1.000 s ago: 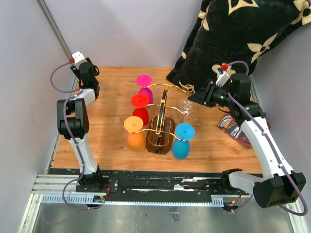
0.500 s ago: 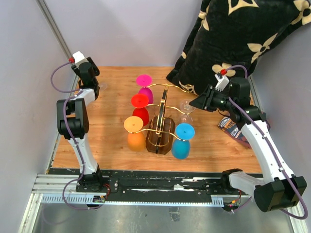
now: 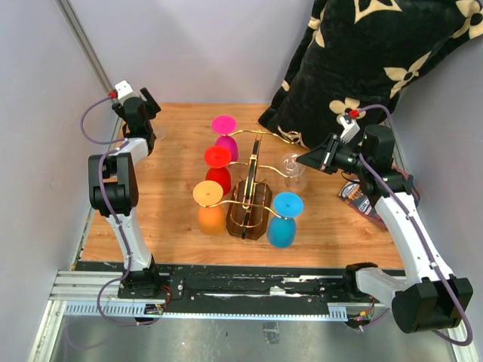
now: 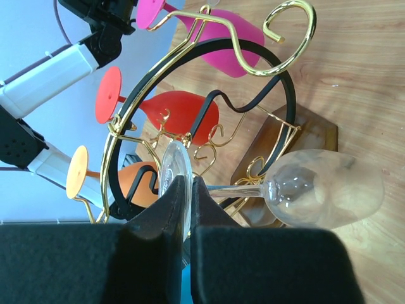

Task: Take the wine glass off the wine glass rack

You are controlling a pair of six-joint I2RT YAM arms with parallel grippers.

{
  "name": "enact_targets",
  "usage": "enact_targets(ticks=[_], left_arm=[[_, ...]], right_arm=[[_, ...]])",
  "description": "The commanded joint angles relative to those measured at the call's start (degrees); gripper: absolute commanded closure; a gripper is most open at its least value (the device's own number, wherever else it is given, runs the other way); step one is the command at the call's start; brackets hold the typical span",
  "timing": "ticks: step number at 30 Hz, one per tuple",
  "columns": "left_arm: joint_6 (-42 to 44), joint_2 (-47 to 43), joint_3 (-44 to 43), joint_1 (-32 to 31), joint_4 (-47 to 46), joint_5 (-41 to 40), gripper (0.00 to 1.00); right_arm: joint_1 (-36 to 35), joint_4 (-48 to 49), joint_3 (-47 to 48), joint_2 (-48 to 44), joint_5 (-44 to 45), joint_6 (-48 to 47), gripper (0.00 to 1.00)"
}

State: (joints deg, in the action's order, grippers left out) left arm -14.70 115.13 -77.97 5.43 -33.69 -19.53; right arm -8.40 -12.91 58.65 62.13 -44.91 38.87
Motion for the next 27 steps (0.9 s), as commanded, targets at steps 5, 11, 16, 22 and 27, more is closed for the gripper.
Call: enact_targets(ticks=[5,11,16,22,27], left_arm=[[-1.75,-0.8,-2.18,-0.38,3.43,2.89,0.06],[-1.09,0.73,-3.24,-0.64,6.35,2.48,0.0],[-0.63,0.08,-2.13,-1.58,7.11,-0.67,0.0],[-1.34,-1.9,-1.31,-1.74,9.55,-3.18,0.0],[-2.39,-3.53,0.37,-1.74,11.2,-4.76,0.0]], right_arm=[[4.95,4.11,-2.14,-4.27,-3.37,3.45,0.99],[6.11,4.12,-2.27,-5.27,-4.02,3.41,1.0],[6.88,4.49,-2.16,-6.07,-4.39,3.77,0.99],[7.84,5.74,-1.97,-7.87,-4.39,5.43,0.99],[8.37,6.53,-2.22,-8.46,-3.87,6.13,0.99]])
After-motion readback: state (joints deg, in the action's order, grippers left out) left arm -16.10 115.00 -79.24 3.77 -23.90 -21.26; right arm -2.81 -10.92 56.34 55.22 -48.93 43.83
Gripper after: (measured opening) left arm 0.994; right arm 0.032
